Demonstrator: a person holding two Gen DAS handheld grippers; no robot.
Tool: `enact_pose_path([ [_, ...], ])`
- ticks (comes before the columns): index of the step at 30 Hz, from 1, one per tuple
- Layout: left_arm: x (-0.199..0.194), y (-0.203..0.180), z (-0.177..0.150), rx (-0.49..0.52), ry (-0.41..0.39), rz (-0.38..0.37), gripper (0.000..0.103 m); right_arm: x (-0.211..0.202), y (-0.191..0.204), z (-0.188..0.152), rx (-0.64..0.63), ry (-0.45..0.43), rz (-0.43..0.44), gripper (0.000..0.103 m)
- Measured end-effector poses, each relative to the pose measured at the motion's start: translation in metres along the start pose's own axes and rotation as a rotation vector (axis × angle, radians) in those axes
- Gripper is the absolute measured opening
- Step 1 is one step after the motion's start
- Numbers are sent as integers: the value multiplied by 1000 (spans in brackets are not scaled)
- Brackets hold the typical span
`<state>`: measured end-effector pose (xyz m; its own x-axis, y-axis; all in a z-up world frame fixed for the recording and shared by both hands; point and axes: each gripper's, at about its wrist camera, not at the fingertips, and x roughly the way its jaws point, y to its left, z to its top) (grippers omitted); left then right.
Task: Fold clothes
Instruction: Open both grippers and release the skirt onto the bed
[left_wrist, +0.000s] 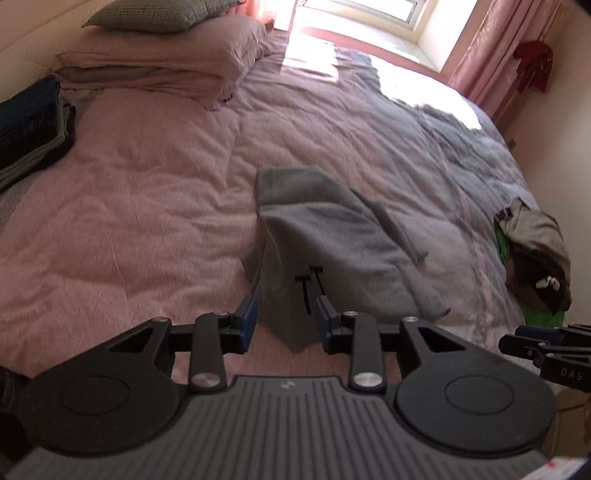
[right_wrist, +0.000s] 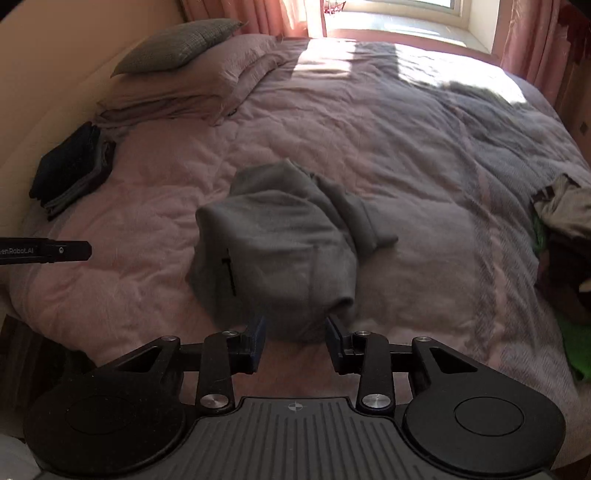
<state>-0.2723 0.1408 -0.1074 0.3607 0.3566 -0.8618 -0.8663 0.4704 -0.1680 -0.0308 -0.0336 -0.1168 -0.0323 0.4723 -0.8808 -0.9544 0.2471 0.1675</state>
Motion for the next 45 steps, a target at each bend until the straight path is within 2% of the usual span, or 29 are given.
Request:
enact_pose_path([
  [4,-3,-22,-23,17,29,-14,36,-12,-18,-18,23,26,8,37],
  [11,-20,-39,-59,2,58,25,41,-33,-9,-40,-47,18,22,38],
  [21,-41,-52,-86,-7,43,66,47,-43,-8,-55,-108,-1,64,38],
  [27,-40,-58,-82,19,31,63,51,-45,-8,-52,-107,-9,64,38],
  [35,-19,-47,-59,76,62,38,52,-32,-1,-34,-55,-6,41,39],
  [41,9,-10,-30,108,109,24,53,-3,20,-10,11,14,9,39],
  [45,30,30,-6,122,144,27,53,16,41,8,37,-13,-13,38],
])
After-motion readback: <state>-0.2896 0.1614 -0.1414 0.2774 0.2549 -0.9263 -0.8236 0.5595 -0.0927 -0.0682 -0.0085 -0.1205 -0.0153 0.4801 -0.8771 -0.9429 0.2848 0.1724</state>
